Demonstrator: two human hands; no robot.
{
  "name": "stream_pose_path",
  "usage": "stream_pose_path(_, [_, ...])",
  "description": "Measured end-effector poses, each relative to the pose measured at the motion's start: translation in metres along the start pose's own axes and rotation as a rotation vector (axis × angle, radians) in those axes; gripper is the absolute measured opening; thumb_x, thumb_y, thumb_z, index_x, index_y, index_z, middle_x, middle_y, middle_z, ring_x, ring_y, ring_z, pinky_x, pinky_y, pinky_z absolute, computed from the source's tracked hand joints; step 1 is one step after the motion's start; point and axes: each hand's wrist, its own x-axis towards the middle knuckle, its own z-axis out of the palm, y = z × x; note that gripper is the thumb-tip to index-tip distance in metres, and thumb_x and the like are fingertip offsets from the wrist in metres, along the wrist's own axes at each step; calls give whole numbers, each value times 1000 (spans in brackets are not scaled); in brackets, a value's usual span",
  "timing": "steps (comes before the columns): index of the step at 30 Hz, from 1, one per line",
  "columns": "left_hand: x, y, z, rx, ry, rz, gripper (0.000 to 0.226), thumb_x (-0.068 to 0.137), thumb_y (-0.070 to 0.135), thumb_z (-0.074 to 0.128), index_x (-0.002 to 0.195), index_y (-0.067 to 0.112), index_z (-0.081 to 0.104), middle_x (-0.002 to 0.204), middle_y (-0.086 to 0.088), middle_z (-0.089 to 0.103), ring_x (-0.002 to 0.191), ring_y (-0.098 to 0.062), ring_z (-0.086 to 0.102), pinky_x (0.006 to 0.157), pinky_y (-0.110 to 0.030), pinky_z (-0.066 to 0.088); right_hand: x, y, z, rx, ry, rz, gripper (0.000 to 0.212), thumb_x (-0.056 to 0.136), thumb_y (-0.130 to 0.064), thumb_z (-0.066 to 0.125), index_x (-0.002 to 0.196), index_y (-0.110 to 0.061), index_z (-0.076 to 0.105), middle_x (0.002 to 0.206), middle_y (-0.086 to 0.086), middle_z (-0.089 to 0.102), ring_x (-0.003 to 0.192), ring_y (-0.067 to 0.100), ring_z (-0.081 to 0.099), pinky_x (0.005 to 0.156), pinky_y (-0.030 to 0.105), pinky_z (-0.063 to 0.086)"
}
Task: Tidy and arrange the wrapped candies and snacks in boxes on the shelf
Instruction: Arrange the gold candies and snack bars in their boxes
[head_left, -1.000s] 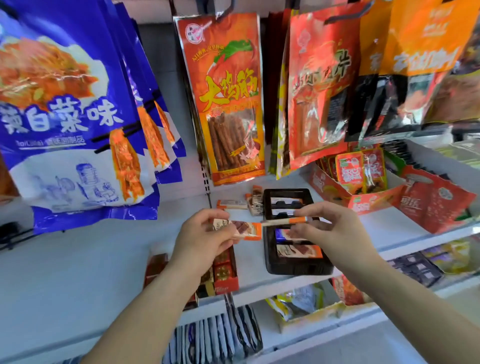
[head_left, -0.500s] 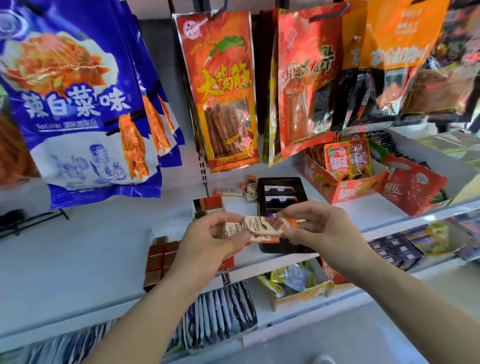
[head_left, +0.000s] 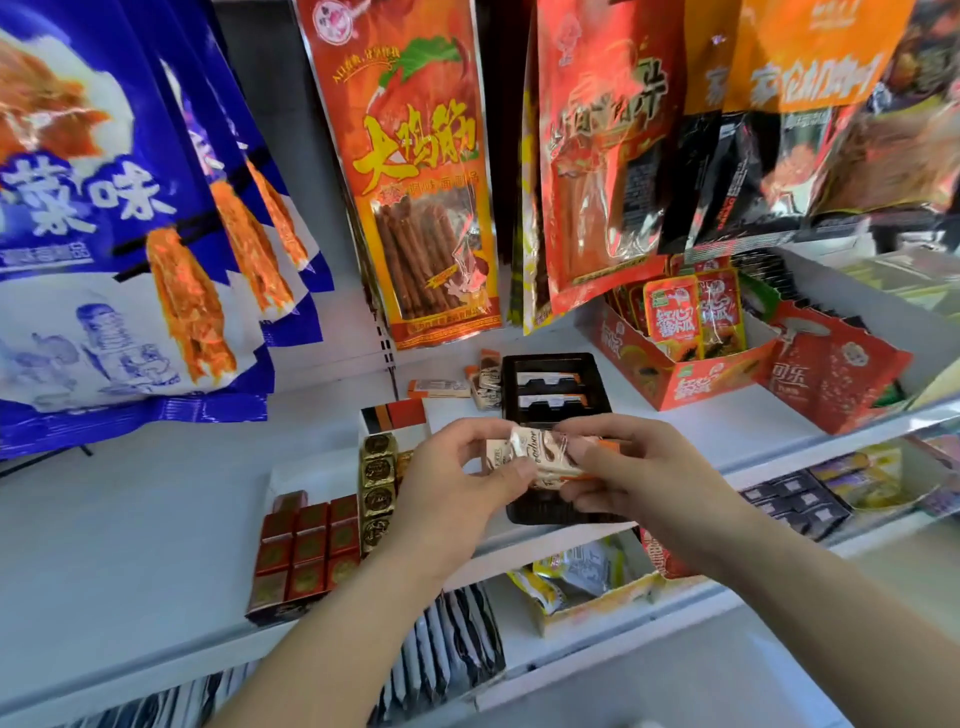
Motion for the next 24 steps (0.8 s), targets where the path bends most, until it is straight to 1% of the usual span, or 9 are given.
stream_pose_path(2, [12,0,3,86,-41,53,35,84,18,78,112,35,64,112,16,68,98,-1,67,83,-26,58,10,-5,-9,16,73,-27,15,91,-10,68,105,-11,72,84,16,76,71,27,72,66,29,61])
stream_pose_path(5, [38,-9,1,364,-35,114,49,86,33,74,130,36,54,126,18,58,101,-2,61,81,-19,50,36,-11,-33,-55,204,-68,16,89,-11,71,105,-8,72,83,18,74,68,26,70,66,30,61])
stream_pose_path(8, [57,-22,1,588,-5,128,47,90,40,68,134,33,54,135,9,55,107,-7,59,86,-26,49,67,-7,-46,-162,235,-28,16,89,-12,72,104,-7,72,78,15,73,62,21,70,65,31,62])
stream_pose_path(11, [64,-29,7,728,-49,143,53,90,48,64,139,35,49,141,10,51,119,-11,54,96,-37,50,89,5,-43,-265,233,9,16,88,-12,73,103,-7,71,74,12,72,59,18,69,56,24,58])
stream_pose_path(13, [67,-32,9,791,-68,154,56,90,50,63,141,35,47,144,12,48,122,-12,53,98,-35,48,98,11,-42,-306,228,21,13,88,-15,73,100,-9,72,71,7,72,59,16,69,53,22,54])
stream_pose_path(16, [67,-34,10,880,-87,190,54,90,54,60,140,35,49,143,14,47,120,-12,53,95,-31,45,108,11,-43,-454,218,17,7,87,-19,73,92,-14,74,75,8,72,55,13,66,50,23,51])
stream_pose_path(21, [66,-34,9,904,-92,204,54,89,55,60,139,34,51,140,15,49,119,-11,54,96,-35,47,113,7,-40,-708,133,-10,10,89,-20,70,82,-16,76,77,12,73,50,15,61,46,24,47])
stream_pose_path(22, [66,-34,9,906,-93,205,55,89,55,60,139,33,50,140,15,49,118,-11,54,96,-36,47,113,7,-38,-762,119,-22,12,90,-21,67,83,-18,76,77,8,72,51,15,62,48,24,46])
stream_pose_path(24, [66,-34,10,898,-95,200,56,89,55,60,139,33,50,140,15,48,118,-11,55,97,-38,47,113,8,-35,-885,109,-64,13,93,-27,64,89,-23,76,85,-3,70,67,13,65,59,24,44])
